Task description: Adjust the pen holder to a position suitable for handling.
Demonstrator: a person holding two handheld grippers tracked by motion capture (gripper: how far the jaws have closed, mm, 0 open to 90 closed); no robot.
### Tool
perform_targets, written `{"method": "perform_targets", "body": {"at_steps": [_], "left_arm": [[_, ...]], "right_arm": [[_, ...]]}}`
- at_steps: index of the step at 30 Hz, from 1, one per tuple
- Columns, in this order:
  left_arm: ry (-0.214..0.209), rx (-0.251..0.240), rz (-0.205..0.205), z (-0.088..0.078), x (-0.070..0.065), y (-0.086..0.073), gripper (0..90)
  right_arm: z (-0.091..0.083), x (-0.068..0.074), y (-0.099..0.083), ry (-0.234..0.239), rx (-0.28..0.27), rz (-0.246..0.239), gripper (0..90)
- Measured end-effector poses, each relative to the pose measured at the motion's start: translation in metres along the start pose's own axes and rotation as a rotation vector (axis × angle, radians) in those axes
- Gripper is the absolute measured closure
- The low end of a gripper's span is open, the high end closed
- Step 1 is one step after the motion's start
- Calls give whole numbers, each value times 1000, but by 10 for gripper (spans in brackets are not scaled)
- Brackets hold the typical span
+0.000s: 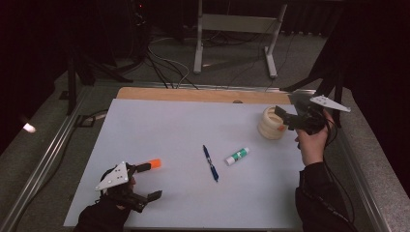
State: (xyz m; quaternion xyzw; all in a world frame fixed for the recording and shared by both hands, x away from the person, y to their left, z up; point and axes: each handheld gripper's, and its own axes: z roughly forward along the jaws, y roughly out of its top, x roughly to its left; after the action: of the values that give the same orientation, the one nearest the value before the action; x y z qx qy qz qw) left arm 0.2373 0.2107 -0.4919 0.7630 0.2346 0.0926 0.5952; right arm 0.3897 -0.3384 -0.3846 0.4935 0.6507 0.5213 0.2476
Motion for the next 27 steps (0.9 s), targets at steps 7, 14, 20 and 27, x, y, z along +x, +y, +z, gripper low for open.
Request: {"method": "perform_targets", "body": {"at_steps": [7,14,20,27], "left_arm": [[-1,2,-2,0,0,0,1],[0,6,-1,0,0,0,1],[-1,5,-1,0,0,0,1],[-1,6,-3,0,1,0,1]], "right_arm": [[10,-14,-4,-40,38,7,0],[21,-28,-10,-72,73,24,0],[25,-41,-13,-110,92,50,114],[32,-51,-17,-136,130,89,252]]}}
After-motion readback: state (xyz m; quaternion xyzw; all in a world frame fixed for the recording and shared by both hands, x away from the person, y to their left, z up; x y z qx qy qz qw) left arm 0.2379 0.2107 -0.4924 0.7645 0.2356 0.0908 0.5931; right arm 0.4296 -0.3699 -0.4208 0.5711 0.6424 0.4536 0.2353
